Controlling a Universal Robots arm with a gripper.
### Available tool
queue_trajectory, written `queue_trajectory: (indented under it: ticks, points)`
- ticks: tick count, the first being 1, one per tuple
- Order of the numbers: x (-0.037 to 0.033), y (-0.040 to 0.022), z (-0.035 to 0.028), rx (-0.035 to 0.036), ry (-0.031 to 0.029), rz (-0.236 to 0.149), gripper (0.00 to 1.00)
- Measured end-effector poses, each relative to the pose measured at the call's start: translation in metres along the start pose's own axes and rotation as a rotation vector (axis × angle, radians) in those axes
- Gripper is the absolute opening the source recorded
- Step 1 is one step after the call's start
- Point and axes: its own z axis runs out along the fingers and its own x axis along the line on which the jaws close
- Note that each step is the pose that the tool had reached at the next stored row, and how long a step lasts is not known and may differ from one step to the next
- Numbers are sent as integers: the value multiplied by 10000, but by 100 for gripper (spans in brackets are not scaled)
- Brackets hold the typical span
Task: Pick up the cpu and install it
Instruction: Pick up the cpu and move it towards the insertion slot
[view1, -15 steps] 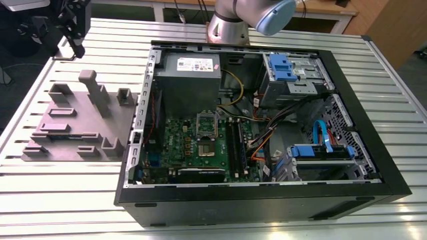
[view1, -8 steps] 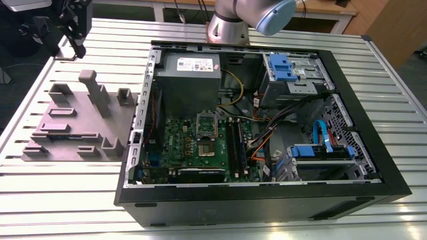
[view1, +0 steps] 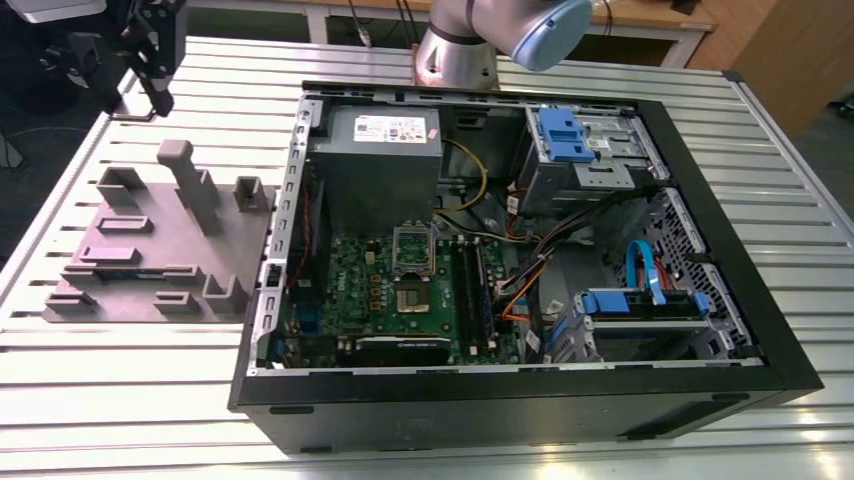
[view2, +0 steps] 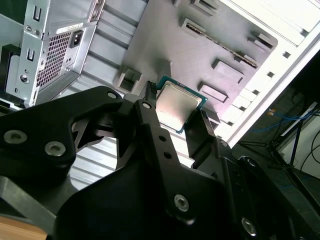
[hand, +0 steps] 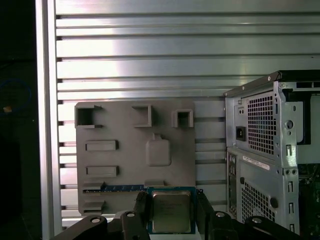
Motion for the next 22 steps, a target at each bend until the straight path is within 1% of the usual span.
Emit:
queue_trajectory:
  ticks: [22]
  points:
    - [-58, 2, 1, 0, 0, 0, 47]
